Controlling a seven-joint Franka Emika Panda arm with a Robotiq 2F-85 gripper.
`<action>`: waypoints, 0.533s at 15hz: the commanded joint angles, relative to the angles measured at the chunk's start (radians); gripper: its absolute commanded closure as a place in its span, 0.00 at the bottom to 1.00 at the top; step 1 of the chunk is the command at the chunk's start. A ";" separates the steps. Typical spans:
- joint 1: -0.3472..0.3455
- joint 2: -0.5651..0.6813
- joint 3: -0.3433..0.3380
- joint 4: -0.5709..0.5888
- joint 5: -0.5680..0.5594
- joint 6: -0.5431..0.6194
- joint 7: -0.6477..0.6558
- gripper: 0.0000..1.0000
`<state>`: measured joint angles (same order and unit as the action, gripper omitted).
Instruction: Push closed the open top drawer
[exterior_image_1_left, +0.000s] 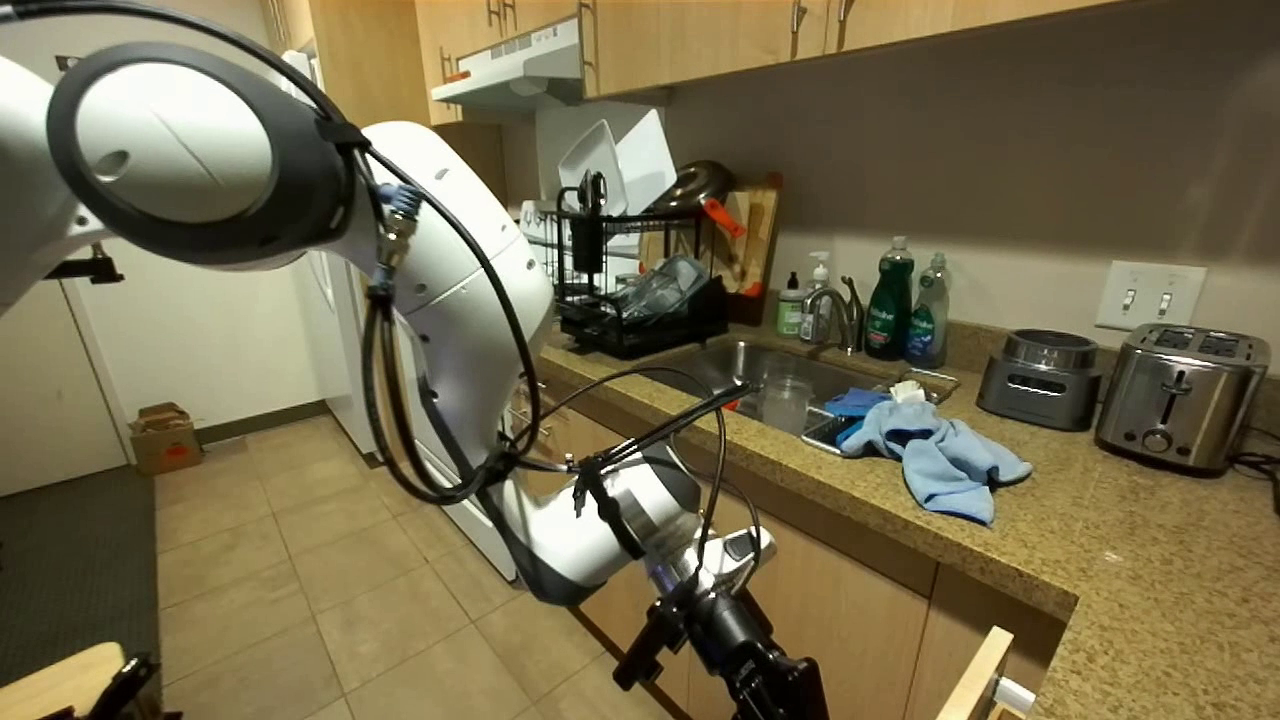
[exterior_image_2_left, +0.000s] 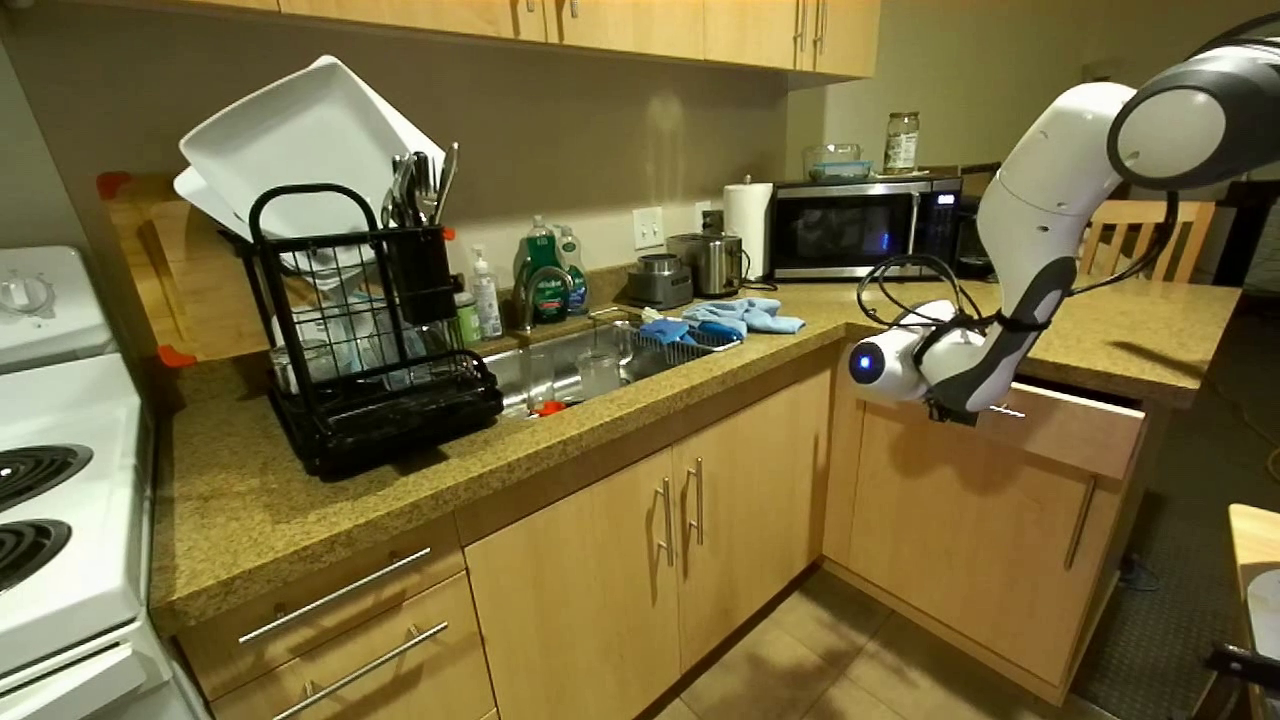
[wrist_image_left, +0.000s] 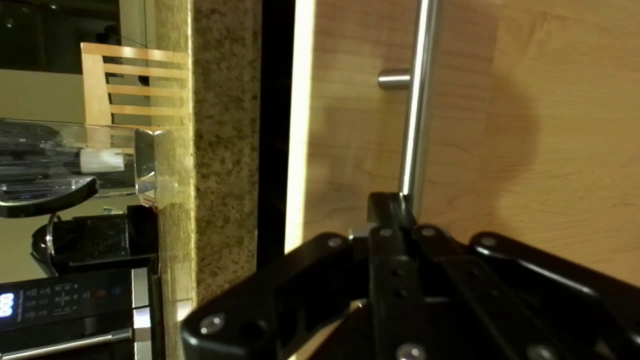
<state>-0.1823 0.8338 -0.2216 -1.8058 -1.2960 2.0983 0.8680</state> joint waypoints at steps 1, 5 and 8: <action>-0.017 0.019 -0.014 0.018 -0.004 -0.040 -0.016 1.00; -0.032 0.040 -0.031 0.038 -0.009 -0.068 -0.011 1.00; -0.040 0.057 -0.041 0.058 -0.011 -0.078 -0.010 1.00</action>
<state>-0.1969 0.8748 -0.2515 -1.7683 -1.2960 2.0439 0.8680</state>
